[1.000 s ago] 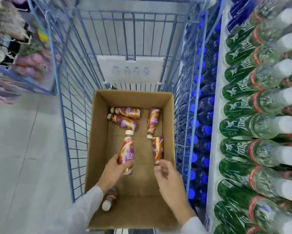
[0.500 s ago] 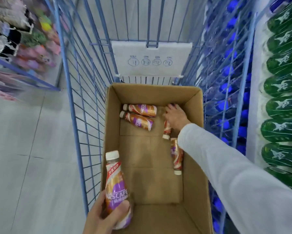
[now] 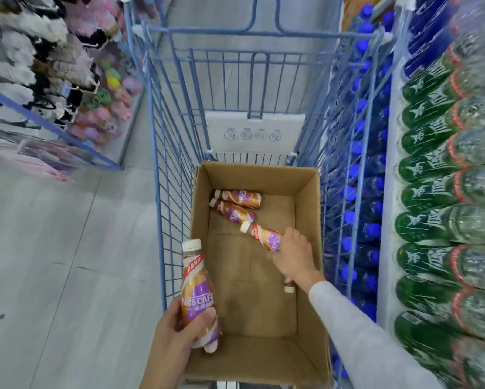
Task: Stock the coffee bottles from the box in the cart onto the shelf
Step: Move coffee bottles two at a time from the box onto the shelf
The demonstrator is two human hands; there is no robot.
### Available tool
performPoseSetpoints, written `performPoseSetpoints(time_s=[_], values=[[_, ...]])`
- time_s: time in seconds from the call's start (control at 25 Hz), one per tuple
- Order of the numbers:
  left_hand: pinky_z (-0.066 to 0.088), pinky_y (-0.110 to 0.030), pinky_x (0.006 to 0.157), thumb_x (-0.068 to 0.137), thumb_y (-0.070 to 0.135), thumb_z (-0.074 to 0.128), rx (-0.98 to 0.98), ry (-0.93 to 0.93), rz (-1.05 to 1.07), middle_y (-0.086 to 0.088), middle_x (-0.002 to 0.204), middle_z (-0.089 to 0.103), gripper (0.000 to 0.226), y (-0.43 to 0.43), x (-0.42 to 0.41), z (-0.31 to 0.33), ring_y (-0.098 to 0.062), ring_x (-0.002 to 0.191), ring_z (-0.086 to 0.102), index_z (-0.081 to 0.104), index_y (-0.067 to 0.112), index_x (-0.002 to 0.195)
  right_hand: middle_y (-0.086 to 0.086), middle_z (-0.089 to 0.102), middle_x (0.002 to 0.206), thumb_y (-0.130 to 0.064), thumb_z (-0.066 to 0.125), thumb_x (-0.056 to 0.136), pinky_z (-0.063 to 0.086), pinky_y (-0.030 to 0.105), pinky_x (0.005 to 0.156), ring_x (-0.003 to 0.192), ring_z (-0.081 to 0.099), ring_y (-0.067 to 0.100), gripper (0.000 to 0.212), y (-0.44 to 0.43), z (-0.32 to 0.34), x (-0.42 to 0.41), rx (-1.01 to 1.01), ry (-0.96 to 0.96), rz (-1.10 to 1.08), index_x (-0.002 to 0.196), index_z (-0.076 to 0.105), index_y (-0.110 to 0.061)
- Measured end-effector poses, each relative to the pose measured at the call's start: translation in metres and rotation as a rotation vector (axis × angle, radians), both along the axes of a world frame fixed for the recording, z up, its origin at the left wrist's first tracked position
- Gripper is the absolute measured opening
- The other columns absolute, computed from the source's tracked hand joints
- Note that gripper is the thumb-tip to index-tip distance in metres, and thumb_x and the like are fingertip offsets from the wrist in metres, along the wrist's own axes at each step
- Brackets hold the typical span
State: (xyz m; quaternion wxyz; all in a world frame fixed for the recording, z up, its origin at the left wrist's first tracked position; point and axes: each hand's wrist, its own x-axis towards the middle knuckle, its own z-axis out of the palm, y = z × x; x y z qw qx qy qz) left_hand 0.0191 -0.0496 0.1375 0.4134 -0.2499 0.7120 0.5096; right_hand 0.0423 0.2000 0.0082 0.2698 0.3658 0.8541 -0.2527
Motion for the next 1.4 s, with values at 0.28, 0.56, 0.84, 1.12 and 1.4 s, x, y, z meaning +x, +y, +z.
performPoseSetpoints(time_s=[0.28, 0.56, 0.84, 1.12, 1.4], values=[[0.060, -0.028, 0.068, 0.077, 0.027, 0.080, 0.148, 0.163, -0.020, -0.003, 0.103, 0.074, 0.040, 0.010, 0.026, 0.066, -0.018, 0.087, 0.074, 0.064, 0.023, 0.113, -0.010, 0.066, 0.113, -0.032, 0.077, 0.086, 0.047, 0.020, 0.073, 0.100, 0.063, 0.005, 0.054, -0.072, 0.165, 0.085, -0.797, 0.364, -0.842, 0.132, 0.048, -0.027], [0.061, -0.047, 0.085, 0.057, 0.043, 0.090, 0.334, 0.229, -0.225, -0.003, 0.106, 0.074, 0.067, 0.009, 0.052, 0.125, -0.025, 0.099, 0.072, 0.065, 0.025, 0.116, -0.012, 0.067, 0.121, -0.043, 0.079, 0.080, 0.046, 0.023, 0.081, 0.109, 0.063, 0.007, 0.061, -0.108, 0.247, 0.139, -0.802, 0.634, -0.942, 0.133, 0.052, -0.034], [0.060, -0.049, 0.085, 0.062, 0.035, 0.091, 0.525, 0.286, -0.508, -0.005, 0.102, 0.077, 0.050, -0.025, 0.095, 0.159, -0.031, 0.098, 0.072, 0.071, 0.026, 0.107, -0.010, 0.076, 0.108, -0.043, 0.081, 0.066, 0.052, 0.040, 0.097, 0.101, 0.072, 0.013, 0.061, -0.177, 0.293, 0.212, -0.593, 0.940, -1.120, 0.122, 0.064, -0.029], [0.055, -0.042, 0.077, 0.057, 0.035, 0.083, 0.699, 0.264, -0.822, -0.010, 0.092, 0.076, 0.049, -0.039, 0.175, 0.194, -0.025, 0.081, 0.068, 0.072, 0.015, 0.100, -0.004, 0.073, 0.090, -0.004, 0.073, 0.086, 0.051, 0.013, 0.060, 0.070, 0.071, 0.000, 0.029, -0.250, 0.328, 0.319, -0.424, 1.180, -1.426, 0.110, 0.064, -0.018], [0.057, -0.041, 0.075, 0.070, 0.024, 0.085, 0.813, 0.153, -1.222, -0.006, 0.086, 0.075, 0.039, -0.026, 0.303, 0.217, -0.024, 0.078, 0.070, 0.069, 0.011, 0.103, -0.009, 0.074, 0.086, -0.013, 0.085, 0.074, 0.048, 0.009, 0.059, 0.068, 0.069, -0.003, 0.044, -0.313, 0.363, 0.451, -0.088, 1.359, -1.680, 0.112, 0.063, -0.018]])
